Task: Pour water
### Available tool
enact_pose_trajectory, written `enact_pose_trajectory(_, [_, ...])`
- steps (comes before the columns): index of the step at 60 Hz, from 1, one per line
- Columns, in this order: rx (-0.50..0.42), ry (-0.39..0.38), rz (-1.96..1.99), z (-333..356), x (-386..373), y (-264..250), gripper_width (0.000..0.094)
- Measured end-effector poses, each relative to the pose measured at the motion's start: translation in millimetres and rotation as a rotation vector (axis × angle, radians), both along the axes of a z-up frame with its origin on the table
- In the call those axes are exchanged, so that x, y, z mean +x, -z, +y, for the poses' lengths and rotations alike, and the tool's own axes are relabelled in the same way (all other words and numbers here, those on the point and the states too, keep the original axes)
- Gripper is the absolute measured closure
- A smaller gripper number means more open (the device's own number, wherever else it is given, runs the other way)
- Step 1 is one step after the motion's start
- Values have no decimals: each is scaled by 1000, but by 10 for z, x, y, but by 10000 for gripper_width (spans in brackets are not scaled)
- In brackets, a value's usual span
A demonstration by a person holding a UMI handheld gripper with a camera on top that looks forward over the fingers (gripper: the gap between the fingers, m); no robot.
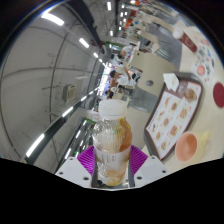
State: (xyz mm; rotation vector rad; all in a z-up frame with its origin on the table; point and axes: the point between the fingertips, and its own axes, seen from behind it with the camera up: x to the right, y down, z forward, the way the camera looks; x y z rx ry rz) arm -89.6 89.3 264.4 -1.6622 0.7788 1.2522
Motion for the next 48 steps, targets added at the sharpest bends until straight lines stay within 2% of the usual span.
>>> enact_pose_trajectory(8, [159,43,-381,0,559,-482,522])
enact_pose_trajectory(14, [226,91,-655,-5,992,-598,522])
enact_pose_trajectory(18, [231,132,-824,13,1359,-516,524])
enact_pose_trajectory(28, [138,180,-1169,-2,2209,303,524])
enact_pose_trajectory(41, [-30,124,-1260,-66,2784,1558,522])
enact_pose_trajectory(48, [-64,97,-1247,-141,2913,1822,524])
